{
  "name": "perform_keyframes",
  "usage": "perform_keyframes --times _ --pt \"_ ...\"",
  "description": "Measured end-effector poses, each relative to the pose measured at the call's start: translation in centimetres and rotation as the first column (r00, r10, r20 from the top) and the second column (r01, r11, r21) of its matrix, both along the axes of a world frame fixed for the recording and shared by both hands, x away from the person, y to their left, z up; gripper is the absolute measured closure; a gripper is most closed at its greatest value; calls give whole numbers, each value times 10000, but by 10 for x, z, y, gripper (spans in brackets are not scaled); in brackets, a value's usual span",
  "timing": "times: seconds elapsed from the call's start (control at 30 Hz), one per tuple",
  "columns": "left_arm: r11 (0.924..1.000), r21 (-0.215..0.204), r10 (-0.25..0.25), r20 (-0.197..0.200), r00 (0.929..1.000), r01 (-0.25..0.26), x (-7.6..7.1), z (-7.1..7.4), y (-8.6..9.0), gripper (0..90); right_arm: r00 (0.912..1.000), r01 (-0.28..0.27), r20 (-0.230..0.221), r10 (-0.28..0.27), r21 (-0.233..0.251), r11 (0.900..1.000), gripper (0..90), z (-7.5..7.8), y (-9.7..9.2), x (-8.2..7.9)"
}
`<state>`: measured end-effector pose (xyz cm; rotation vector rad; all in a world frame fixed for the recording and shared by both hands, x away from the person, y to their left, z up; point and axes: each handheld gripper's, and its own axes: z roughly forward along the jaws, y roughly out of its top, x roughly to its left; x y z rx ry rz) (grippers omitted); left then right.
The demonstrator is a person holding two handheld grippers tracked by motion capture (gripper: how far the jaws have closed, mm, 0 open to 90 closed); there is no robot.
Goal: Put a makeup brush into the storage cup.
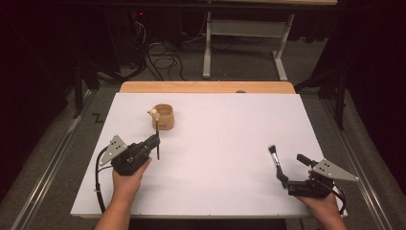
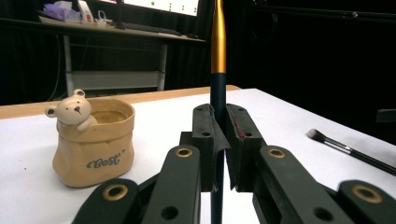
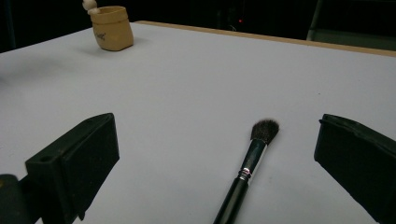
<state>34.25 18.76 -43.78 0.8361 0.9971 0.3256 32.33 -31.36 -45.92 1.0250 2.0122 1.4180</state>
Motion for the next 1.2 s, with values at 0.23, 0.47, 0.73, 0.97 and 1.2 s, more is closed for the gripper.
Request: perform_keyframes --times 0.23,0.47,0.73,0.97,1.2 --pt "10000 5 27 79 10000 -27 -1 1 -1 835 10000 -51 14 51 26 10000 6 0 0 0" --pt "9995 71 -317 220 9993 315 -5 4 -13 835 9983 -571 133 570 90 9983 31 6 11 -3" --pt "9959 242 -883 349 9955 875 -12 8 -35 835 9924 -1220 236 1211 377 9918 64 22 33 -4" --pt "9901 580 -1303 380 9908 1279 -8 13 -66 835 9838 -1765 455 1735 716 9817 157 48 56 7" --pt "9825 508 -1822 591 9815 1793 -7 19 -98 834 9690 -2462 436 2432 921 9648 197 60 89 22"
